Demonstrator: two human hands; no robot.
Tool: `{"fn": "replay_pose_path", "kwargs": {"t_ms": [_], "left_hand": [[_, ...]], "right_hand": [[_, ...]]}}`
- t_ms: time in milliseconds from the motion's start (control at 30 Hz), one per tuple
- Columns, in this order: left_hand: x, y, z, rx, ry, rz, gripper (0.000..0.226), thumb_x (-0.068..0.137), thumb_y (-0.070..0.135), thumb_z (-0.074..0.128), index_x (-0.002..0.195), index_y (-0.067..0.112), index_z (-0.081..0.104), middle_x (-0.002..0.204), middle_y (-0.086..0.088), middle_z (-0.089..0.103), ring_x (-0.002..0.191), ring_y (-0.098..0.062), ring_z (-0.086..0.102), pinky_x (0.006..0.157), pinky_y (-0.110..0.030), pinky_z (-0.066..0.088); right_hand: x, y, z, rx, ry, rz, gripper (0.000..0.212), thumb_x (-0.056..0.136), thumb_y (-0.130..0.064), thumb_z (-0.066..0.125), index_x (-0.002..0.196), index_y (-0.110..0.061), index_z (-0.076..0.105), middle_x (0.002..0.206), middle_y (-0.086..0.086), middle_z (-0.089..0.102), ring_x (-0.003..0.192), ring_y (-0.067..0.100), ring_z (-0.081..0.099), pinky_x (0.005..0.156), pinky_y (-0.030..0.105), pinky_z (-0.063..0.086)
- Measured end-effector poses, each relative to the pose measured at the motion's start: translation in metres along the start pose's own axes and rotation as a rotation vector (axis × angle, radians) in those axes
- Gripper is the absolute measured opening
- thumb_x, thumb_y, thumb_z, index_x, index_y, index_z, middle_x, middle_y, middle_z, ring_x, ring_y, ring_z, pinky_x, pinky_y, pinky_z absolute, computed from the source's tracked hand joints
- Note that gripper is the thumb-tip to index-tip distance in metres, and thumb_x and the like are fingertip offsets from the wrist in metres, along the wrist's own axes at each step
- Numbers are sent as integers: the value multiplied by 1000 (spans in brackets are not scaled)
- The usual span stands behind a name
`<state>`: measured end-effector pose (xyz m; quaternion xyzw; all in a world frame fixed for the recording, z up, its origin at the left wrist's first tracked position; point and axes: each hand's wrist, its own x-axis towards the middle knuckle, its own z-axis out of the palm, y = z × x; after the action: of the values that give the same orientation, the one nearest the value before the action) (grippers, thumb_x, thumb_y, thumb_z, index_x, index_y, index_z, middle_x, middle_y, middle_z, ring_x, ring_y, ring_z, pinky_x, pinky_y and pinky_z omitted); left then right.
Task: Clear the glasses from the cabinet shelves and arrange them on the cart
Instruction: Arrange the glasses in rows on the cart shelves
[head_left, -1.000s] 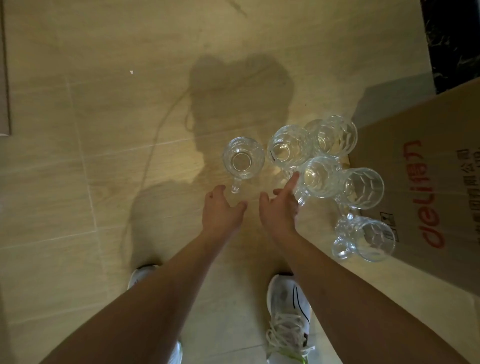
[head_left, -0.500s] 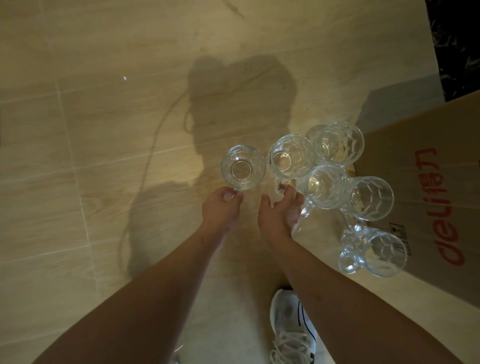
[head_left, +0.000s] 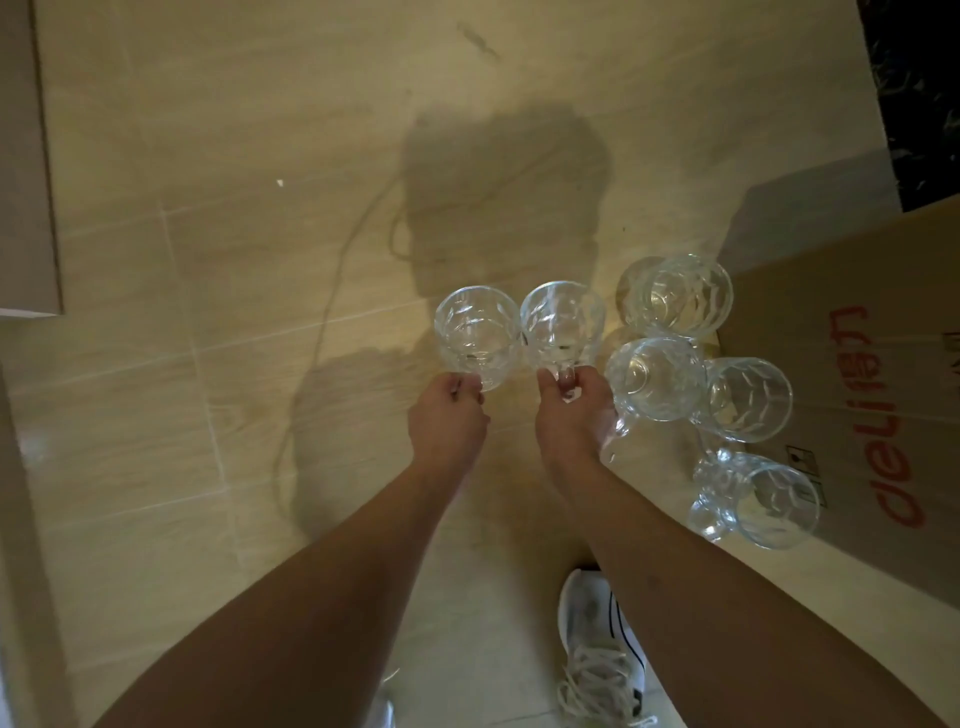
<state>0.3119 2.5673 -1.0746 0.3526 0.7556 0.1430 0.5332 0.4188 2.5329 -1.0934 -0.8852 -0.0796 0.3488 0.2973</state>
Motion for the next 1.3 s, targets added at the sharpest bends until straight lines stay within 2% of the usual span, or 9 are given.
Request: {"fn": "replay_pose_path", "kwargs": {"t_ms": [233,400,600,800,900,1000,1100,1200,1300], "left_hand": [[-55,63,-71,-35,34,-47,19,101,31,55,87,23,64,84,-1,68,57,-16,66,66,-34,57],[-116,141,-127,-84,-51,-105,31,107,37,43,96,13,60,85,-4,62,56,-17,69,47,-30,53],[-214,260,-194,-28,-55,-56,43,107,47,34,106,10,57,86,-3,60,51,-16,67,47,-26,46],[-329,378,-261,77,34,116,27,89,40,65,88,13,64,76,-8,66,65,-27,62,71,-41,55],[-388,427,-286,99,81,237,28,87,43,68,81,17,61,83,-7,66,77,-30,62,75,-39,52],[-437,466,-306,126,114,344,33,87,46,71,84,15,62,86,-3,65,87,-29,63,83,-37,52],[-475,504,-322,146,116,426,32,87,45,72,100,16,69,96,-6,71,93,-30,64,86,-38,54],[-507,538,-333,105,59,503,39,87,44,73,112,14,71,103,-7,71,96,-31,63,83,-35,52],[-532,561,-336,137,-48,609,41,87,42,74,118,15,70,108,-6,71,98,-28,63,83,-34,52]], "right_hand": [[-64,-58,-55,78,-173,145,32,92,-20,69,72,-19,44,71,3,59,67,26,67,80,55,58],[-120,-137,-115,35,-202,131,36,86,-23,72,69,-20,41,57,-4,55,63,30,72,70,40,55],[-197,-255,-205,119,-244,120,44,80,-5,79,68,-18,39,60,3,47,49,20,47,60,38,47],[-281,-366,-308,92,-205,-53,46,70,-8,86,59,-20,43,60,5,53,55,21,52,57,34,47],[-322,-405,-361,95,-181,-138,39,73,-9,85,61,-19,49,66,9,60,62,25,59,67,49,59],[-355,-438,-407,101,-173,-233,16,76,-12,84,84,-11,71,81,13,72,74,30,69,73,48,60],[-383,-465,-445,158,-174,-229,33,78,-15,85,106,-9,69,97,14,72,89,32,70,84,48,60],[-411,-485,-481,199,-62,-268,35,77,-20,87,104,-11,68,96,10,72,88,30,69,81,45,60],[-435,-492,-513,275,58,-291,27,76,-16,88,77,-12,61,77,6,66,73,24,64,70,42,58]]}}
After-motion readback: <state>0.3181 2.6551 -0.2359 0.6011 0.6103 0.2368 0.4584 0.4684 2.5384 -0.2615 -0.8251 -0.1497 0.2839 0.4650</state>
